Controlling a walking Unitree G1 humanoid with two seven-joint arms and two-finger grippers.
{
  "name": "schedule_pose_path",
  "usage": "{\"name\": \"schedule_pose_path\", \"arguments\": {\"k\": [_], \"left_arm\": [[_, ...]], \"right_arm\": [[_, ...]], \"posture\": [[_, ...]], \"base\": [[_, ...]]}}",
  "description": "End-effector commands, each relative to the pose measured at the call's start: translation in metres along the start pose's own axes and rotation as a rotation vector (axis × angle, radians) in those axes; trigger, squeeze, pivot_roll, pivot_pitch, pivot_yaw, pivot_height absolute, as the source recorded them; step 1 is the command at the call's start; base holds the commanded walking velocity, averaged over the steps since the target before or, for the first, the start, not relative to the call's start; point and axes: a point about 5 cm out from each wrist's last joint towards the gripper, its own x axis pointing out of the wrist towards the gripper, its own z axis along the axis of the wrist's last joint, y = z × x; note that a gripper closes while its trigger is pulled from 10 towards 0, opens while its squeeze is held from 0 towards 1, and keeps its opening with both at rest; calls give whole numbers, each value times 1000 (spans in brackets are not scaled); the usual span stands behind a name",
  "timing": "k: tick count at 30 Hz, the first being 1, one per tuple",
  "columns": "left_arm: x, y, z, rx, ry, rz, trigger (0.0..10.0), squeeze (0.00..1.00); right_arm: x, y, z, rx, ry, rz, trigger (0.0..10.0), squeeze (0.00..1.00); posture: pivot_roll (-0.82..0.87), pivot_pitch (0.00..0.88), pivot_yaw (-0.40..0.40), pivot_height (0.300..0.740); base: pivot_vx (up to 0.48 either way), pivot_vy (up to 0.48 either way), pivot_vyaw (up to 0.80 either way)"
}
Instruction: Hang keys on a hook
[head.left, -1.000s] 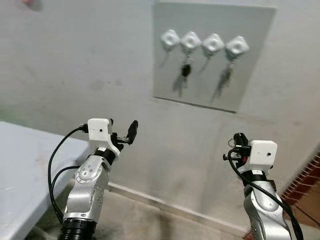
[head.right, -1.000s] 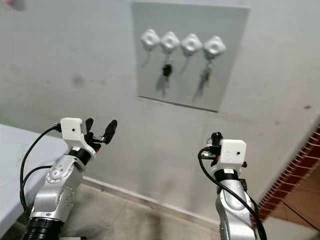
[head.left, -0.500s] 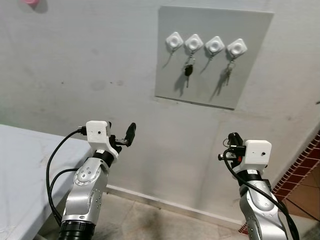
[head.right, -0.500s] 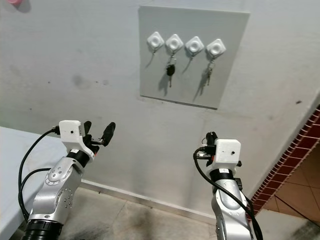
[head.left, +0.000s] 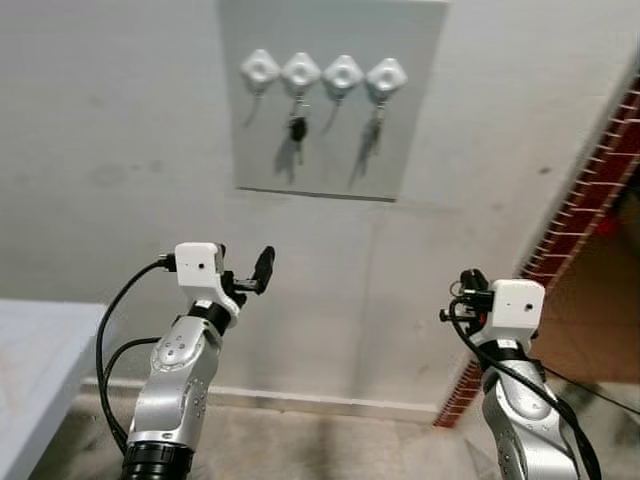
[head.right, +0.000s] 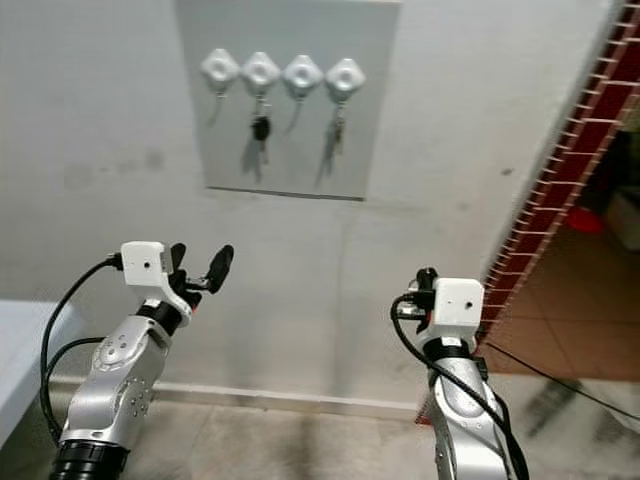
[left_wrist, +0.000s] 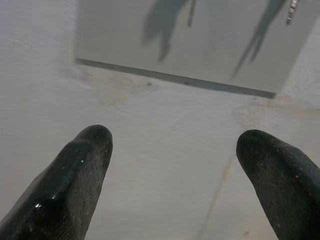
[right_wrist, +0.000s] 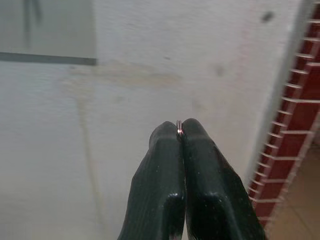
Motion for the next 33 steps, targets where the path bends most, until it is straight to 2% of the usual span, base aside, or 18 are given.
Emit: {"name": "schedule_pose_path", "arguments": {"k": [1, 5, 7, 9, 11, 15, 26, 33], "left_arm": [[0, 2, 3, 13, -3, 11, 10000, 0], [0, 1, 3, 11, 0, 6, 10000, 0], [-1, -4, 4, 21, 5, -36, 10000, 0], [-3, -14, 6, 50, 1, -112, 10000, 0], [-3, -17, 7, 60, -5, -128, 10000, 0], [-2, -20, 16, 54, -32, -137, 10000, 0], [-5, -24, 24, 58, -47, -167, 10000, 0], [-5, -30, 29, 75, -47, -223, 10000, 0]], "right_arm": [[2, 1, 5, -4, -15, 7, 10000, 0], [2, 1, 7, 3, -43, 4, 10000, 0], [1, 4, 11, -5, -63, 32, 10000, 0], [-1, 11, 18, 27, -110, 106, 10000, 0], [-2, 11, 22, 35, -135, 113, 10000, 0], [-4, 15, 33, 60, -206, 150, 10000, 0], [-4, 15, 42, 76, -253, 160, 10000, 0], [-1, 22, 60, 101, -333, 192, 10000, 0]], "posture": [[-13, 0, -23, 740], [-12, 0, -25, 740], [-11, 0, -28, 740], [-9, 0, -31, 740], [-9, 0, -31, 740], [-9, 0, -31, 740], [-9, 0, -30, 740], [-1, 0, -29, 740]], "base": [[0, 0, -725], [0, 0, -702], [0, 0, 0], [0, 0, 0], [0, 0, 0], [0, 0, 0], [0, 0, 0], [0, 0, 0]]}}
